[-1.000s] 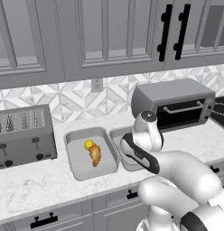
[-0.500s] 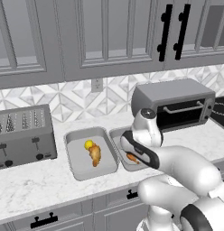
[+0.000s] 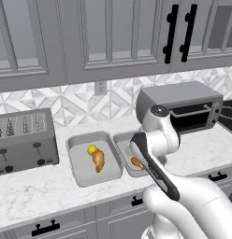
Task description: Place one lemon and one chicken drumstick in each tupperware on the nearby counter, to pack two identical lunches.
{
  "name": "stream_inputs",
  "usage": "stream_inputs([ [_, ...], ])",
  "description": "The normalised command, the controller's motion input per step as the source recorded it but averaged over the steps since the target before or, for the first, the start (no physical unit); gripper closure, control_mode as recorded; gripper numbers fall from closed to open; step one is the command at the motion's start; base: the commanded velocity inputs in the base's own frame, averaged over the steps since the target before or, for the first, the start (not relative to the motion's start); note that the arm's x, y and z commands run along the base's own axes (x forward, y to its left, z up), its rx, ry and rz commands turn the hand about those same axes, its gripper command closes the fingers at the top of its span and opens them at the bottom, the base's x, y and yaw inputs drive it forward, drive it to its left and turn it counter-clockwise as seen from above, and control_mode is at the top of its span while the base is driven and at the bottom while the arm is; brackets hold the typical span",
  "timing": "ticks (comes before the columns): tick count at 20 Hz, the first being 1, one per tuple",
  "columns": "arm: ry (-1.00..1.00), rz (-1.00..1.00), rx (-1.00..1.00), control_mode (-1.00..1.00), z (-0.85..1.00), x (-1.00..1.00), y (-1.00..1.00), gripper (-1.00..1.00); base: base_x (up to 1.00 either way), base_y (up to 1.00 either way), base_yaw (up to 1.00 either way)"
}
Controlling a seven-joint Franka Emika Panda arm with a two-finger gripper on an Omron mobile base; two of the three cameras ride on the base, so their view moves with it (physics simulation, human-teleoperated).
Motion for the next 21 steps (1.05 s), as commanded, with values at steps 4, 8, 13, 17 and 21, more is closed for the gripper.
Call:
stream_inputs([
  [4, -0.15, 0.0, -0.08, -1.0, 0.65, -1.0, 0.24, -1.0, 0.0, 0.0, 0.0],
  [8, 0.04, 0.0, -0.04, -1.0, 0.88, -0.44, 0.09, -1.0, 0.0, 0.0, 0.0],
  [13, 0.29, -0.01, -0.01, -1.0, 0.5, 0.07, 0.0, -1.0, 0.0, 0.0, 0.0],
  [17, 0.25, 0.0, 0.0, -1.0, 0.16, 0.05, 0.0, -1.0, 0.0, 0.0, 0.0],
  [21, 0.16, 0.0, 0.0, -1.0, -0.08, 0.03, -0.04, -1.0, 0.0, 0.0, 0.0],
])
